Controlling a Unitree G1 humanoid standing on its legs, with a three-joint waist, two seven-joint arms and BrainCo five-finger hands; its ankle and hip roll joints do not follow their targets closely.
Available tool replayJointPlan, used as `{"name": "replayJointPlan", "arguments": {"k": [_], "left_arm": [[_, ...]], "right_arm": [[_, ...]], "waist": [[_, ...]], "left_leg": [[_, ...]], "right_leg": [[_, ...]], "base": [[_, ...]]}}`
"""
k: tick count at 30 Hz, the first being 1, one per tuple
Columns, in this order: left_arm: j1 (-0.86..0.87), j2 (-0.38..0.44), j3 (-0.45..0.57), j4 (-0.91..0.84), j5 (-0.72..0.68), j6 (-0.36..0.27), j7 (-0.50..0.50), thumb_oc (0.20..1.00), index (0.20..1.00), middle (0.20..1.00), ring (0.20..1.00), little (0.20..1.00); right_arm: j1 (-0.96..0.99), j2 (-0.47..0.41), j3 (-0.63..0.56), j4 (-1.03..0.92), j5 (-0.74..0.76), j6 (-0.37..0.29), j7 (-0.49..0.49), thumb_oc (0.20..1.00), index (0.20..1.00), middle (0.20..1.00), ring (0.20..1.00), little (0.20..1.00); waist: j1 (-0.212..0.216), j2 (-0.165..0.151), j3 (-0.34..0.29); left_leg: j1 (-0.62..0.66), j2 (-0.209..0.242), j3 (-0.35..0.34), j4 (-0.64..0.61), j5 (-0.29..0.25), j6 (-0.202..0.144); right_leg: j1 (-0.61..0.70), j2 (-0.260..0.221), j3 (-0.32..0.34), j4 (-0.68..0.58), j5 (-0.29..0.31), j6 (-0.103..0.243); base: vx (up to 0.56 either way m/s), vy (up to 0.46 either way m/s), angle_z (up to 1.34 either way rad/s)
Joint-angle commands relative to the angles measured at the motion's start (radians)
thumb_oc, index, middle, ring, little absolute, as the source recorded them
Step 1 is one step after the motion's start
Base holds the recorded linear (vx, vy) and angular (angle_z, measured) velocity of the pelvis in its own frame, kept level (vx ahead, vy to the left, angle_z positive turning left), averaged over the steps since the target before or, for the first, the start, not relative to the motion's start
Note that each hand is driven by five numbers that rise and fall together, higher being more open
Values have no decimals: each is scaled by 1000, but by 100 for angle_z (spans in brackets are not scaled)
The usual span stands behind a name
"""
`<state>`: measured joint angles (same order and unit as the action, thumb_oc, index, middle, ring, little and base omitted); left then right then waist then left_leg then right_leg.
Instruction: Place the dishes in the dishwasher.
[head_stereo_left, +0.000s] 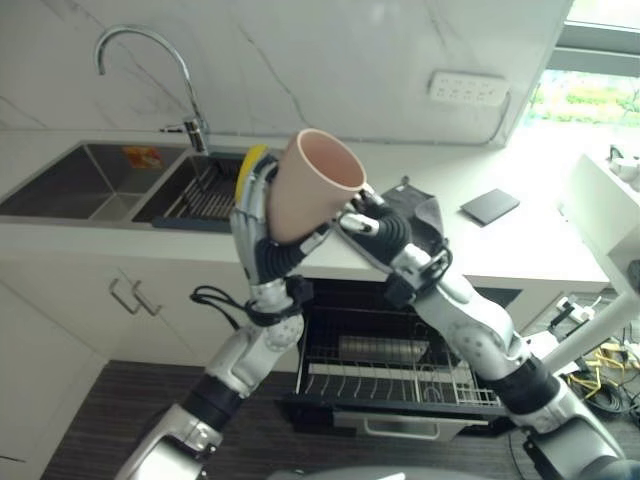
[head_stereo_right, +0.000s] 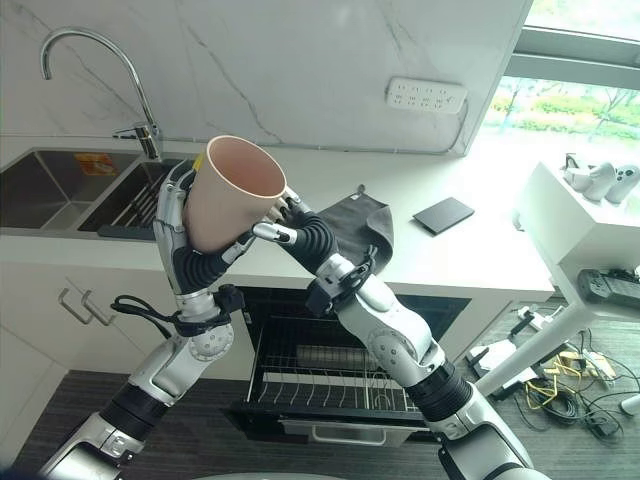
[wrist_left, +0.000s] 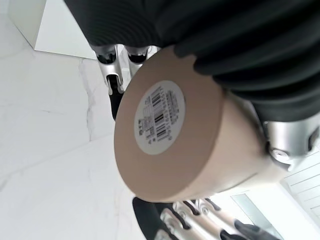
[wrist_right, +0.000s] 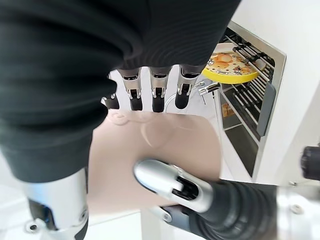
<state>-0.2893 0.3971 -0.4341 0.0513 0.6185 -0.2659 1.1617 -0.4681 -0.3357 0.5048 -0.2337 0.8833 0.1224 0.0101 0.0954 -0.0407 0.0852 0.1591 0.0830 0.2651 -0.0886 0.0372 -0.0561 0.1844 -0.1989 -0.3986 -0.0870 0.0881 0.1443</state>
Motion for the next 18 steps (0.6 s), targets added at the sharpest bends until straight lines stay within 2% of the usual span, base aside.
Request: {"name": "replayJointPlan", "arguments": {"k": [1, 3, 5, 9, 18], "left_arm": [[-128, 17, -58, 25, 14, -14, -3, 200, 200, 200, 200, 200], [-133, 10, -73, 32, 18, -8, -1, 200, 200, 200, 200, 200], [-136, 3, -91, 32, 18, 6, -3, 200, 200, 200, 200, 200], [-137, 5, -97, 36, 14, 6, -6, 200, 200, 200, 200, 200], [-132, -7, -148, 38, 4, -23, -36, 200, 200, 200, 200, 200]], "right_arm": [[-146, 59, -14, 29, -29, -49, -22, 1000, 1000, 1000, 1000, 1000], [-161, 65, -11, 41, -60, -54, -33, 1000, 1000, 1000, 1000, 1000], [-184, 60, -12, 40, -167, -64, -68, 1000, 1000, 1000, 1000, 1000], [-200, 56, -13, 41, -177, -55, -74, 1000, 1000, 1000, 1000, 1000], [-244, 65, -8, 51, -214, -43, -151, 1000, 1000, 1000, 1000, 1000]], "waist": [[33, -5, -14], [35, -5, -13], [37, -4, -11], [38, -3, -11], [50, 2, -4]], "left_leg": [[20, -29, -18, 53, -91, 19], [19, -29, -18, 56, -93, 19], [20, -30, -21, 56, -96, 20], [22, -31, -22, 56, -97, 20], [19, -37, -29, 60, -104, 22]], "right_leg": [[6, 2, 63, 23, -47, -4], [7, 2, 64, 23, -48, -6], [8, 2, 64, 23, -50, -8], [9, 2, 65, 25, -52, -8], [14, -2, 56, 29, -57, -11]], "base": [[35, 14, 1], [37, 16, 0], [35, 20, 2], [0, 0, 0], [4, 1, 0]]}}
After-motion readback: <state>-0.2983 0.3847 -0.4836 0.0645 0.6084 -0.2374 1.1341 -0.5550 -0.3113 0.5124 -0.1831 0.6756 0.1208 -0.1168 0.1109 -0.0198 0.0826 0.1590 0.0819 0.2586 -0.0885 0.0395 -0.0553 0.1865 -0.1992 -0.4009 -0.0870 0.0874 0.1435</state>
